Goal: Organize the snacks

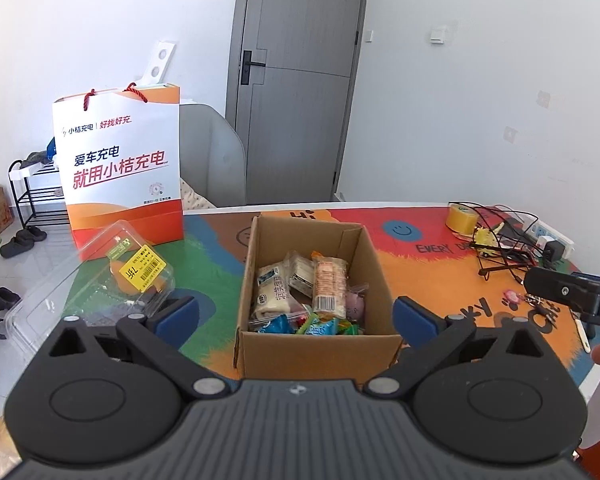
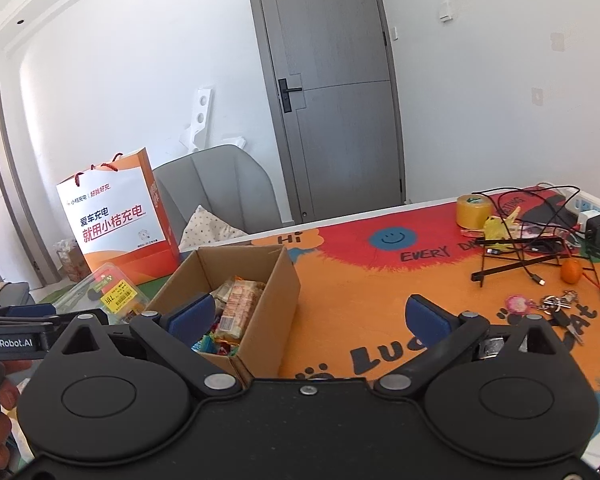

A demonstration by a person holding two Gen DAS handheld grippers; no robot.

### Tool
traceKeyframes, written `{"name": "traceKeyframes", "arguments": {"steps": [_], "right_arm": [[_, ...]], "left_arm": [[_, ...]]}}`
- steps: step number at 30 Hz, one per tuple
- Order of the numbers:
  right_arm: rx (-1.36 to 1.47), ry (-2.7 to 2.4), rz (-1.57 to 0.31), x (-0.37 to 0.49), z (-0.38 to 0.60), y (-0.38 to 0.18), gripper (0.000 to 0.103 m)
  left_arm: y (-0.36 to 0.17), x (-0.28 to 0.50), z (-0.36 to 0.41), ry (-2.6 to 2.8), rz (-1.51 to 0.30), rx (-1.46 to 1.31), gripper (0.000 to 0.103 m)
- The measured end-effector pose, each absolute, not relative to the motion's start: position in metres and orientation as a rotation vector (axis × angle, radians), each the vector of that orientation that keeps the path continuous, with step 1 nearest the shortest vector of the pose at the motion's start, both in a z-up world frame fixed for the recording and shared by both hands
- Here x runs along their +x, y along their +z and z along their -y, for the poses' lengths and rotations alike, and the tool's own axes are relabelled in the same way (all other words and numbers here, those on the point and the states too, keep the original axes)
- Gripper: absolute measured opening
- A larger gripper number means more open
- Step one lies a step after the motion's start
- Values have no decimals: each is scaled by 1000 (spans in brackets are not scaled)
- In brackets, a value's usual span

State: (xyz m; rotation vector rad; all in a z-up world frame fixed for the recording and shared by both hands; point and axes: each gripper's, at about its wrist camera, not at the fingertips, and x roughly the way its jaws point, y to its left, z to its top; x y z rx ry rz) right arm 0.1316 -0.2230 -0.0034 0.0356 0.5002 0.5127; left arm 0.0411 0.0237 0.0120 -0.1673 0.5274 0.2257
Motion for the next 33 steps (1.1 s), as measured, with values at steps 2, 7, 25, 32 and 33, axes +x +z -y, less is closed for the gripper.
{"name": "traceKeyframes", "arguments": {"steps": [2, 7, 25, 32, 33], "right_arm": [[36, 510, -498, 127, 227, -2, 103], [38, 512, -492, 114, 237, 5, 103], [28, 523, -448, 79, 257, 27, 103], [16, 522, -460, 76, 253, 25, 103], [19, 519, -461, 76, 253, 25, 103]], "left_arm": [[15, 36, -20, 221, -523, -154, 102], [22, 25, -15, 203, -517, -145, 102], [42, -11, -22, 186, -471, -148, 102], [43, -14, -29, 197, -470, -150, 102], [44, -14, -30, 199, -469, -149, 102]]}}
